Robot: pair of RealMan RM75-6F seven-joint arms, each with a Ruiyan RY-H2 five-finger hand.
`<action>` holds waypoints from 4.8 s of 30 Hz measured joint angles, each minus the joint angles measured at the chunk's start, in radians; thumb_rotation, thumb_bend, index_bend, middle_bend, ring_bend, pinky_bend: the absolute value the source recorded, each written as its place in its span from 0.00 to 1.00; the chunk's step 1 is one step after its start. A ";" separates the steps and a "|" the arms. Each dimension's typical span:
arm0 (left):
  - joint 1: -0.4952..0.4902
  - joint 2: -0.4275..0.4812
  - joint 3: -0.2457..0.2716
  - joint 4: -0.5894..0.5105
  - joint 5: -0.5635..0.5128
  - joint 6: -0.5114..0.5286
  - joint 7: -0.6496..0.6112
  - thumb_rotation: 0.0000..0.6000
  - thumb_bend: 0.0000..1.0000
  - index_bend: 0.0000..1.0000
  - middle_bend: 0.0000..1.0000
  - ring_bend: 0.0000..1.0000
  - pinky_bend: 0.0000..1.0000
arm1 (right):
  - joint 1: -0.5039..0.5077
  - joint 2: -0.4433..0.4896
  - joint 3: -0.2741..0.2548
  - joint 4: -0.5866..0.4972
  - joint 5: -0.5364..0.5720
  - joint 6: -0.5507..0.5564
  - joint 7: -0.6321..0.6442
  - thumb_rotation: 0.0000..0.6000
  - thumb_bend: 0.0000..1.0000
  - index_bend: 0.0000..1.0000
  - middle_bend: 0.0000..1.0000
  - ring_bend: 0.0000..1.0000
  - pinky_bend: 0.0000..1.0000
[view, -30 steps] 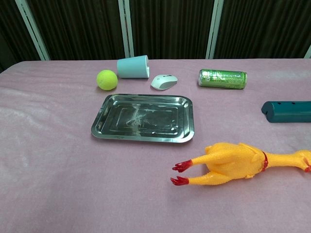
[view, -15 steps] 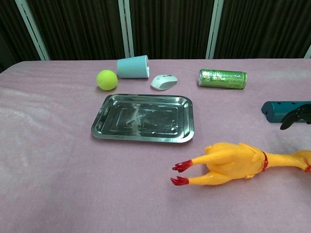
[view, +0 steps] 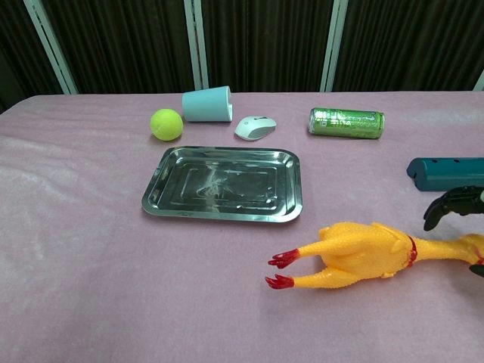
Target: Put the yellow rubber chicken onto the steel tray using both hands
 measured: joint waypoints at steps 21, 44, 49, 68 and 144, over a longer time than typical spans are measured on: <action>0.001 0.000 0.004 0.006 -0.017 -0.007 -0.014 1.00 0.00 0.00 0.00 0.00 0.02 | 0.035 -0.062 -0.008 0.064 0.019 -0.021 0.034 1.00 0.37 0.41 0.37 0.36 0.56; -0.015 0.005 0.010 0.016 0.002 -0.032 -0.063 1.00 0.00 0.01 0.00 0.00 0.02 | 0.041 -0.008 -0.003 0.020 -0.025 0.091 0.198 1.00 0.79 0.74 0.61 0.62 0.84; -0.044 0.009 0.007 -0.004 0.037 -0.052 -0.076 1.00 0.00 0.04 0.04 0.02 0.06 | 0.050 0.035 -0.013 -0.016 -0.040 0.095 0.273 1.00 0.82 0.77 0.62 0.63 0.85; -0.303 -0.048 -0.070 -0.200 0.064 -0.329 0.027 1.00 0.00 0.07 0.10 0.07 0.09 | 0.146 0.122 -0.015 -0.120 -0.086 0.071 0.582 1.00 0.84 0.79 0.64 0.65 0.86; -0.731 -0.641 -0.186 -0.074 -0.445 -0.441 0.222 1.00 0.68 0.58 0.69 0.65 0.60 | 0.225 0.123 0.018 -0.208 -0.042 0.079 0.751 1.00 0.90 0.84 0.66 0.66 0.88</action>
